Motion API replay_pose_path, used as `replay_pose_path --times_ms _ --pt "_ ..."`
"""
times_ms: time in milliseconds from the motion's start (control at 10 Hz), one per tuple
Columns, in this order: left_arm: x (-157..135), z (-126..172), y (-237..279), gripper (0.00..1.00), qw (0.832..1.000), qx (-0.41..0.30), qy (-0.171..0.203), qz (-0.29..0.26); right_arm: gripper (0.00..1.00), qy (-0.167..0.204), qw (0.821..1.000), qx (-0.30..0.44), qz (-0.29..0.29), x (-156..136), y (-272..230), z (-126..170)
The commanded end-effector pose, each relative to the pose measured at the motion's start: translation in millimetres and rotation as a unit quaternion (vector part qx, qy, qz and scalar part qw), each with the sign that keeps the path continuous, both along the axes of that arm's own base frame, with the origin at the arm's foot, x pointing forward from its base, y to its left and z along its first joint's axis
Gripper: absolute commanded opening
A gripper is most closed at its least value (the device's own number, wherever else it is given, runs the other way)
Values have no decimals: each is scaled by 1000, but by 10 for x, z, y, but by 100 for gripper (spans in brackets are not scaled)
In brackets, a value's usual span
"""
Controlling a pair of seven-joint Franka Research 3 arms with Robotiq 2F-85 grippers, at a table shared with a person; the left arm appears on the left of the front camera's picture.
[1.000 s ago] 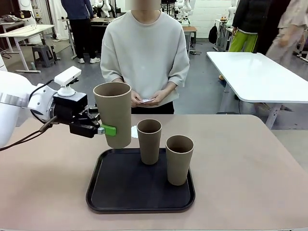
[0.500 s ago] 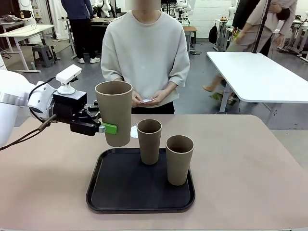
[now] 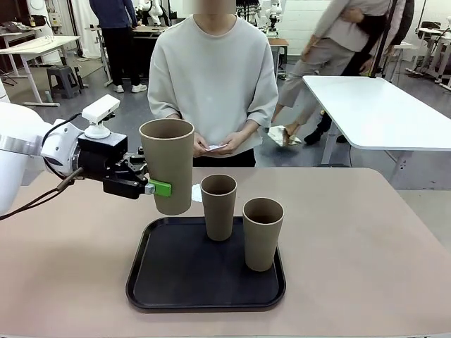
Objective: Place coasters on the table and set cups on them.
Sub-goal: Pick up one Reusable plastic cup and place it on a coaster set by the human.
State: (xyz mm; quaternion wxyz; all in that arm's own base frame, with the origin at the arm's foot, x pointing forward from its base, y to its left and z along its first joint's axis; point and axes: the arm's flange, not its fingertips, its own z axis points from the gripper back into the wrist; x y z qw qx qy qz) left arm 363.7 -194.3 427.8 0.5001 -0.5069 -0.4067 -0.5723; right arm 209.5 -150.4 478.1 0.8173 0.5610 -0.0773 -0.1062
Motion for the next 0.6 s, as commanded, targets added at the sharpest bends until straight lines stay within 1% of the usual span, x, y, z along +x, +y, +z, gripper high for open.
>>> replay_pose_path --times_ms 0,100,200,300,400,500 --pt "406 300 -42 84 998 18 -52 0 100 -7 1000 7 1 8 -7 3" --pt "650 432 -67 84 999 10 -50 11 100 -7 1000 7 1 8 -7 3" --pt "809 513 -100 84 999 9 -48 3 100 -7 1000 7 1 8 -7 3" --pt "979 555 -133 84 999 8 -49 6 100 -7 1000 7 1 8 -7 3" --pt "1223 576 -140 84 999 6 -42 8 100 -7 1000 7 1 8 -7 3" --pt "1356 563 -100 84 999 5 -30 11 100 -7 1000 7 1 8 -7 3"
